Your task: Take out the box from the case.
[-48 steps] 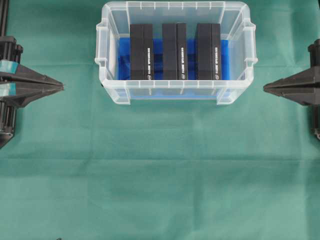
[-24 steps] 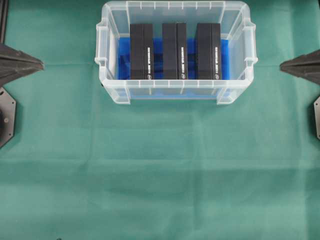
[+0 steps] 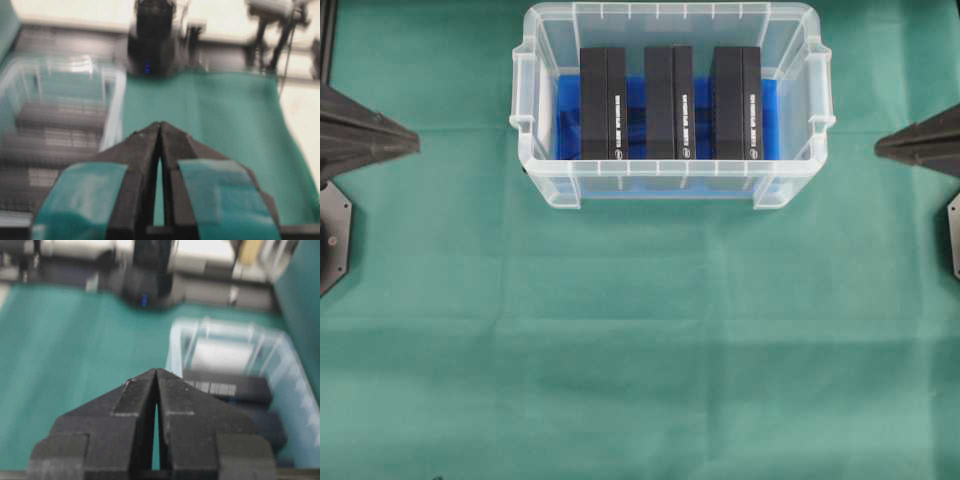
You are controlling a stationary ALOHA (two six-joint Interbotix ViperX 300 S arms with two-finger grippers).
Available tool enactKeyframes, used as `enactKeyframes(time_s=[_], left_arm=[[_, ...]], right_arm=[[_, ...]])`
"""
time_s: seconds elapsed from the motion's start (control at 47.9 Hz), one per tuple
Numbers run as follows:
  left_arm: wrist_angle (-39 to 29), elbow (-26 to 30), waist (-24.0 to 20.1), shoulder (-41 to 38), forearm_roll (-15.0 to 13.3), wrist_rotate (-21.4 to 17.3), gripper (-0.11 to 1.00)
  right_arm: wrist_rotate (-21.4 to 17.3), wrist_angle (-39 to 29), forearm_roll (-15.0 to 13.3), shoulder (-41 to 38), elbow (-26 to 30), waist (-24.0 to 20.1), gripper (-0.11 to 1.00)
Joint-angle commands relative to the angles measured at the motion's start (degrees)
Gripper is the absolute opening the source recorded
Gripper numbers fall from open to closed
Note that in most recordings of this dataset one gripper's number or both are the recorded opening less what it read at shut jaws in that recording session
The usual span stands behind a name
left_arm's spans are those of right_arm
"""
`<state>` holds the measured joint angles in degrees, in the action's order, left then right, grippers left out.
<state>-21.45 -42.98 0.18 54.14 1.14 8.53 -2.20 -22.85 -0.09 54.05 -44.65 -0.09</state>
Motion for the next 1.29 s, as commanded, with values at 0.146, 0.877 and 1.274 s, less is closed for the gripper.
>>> enactKeyframes(time_s=[0.146,0.877,1.274], left_arm=[[-19.5,2.5,0.0,-2.1,0.2,5.0,0.01],[-55.0,11.1,0.3,-9.5,0.2,8.8,0.01],[-55.9,11.6,0.2,-9.6,0.2,16.0,0.01]], right_arm=[[-1.9,-17.5,-0.7,-2.6,3.7,0.4,0.0],[-10.9,-58.6,-2.1,-12.7,12.5,0.4,0.0],[-18.2,-58.9,-3.3,-15.1,14.1,0.4,0.0]])
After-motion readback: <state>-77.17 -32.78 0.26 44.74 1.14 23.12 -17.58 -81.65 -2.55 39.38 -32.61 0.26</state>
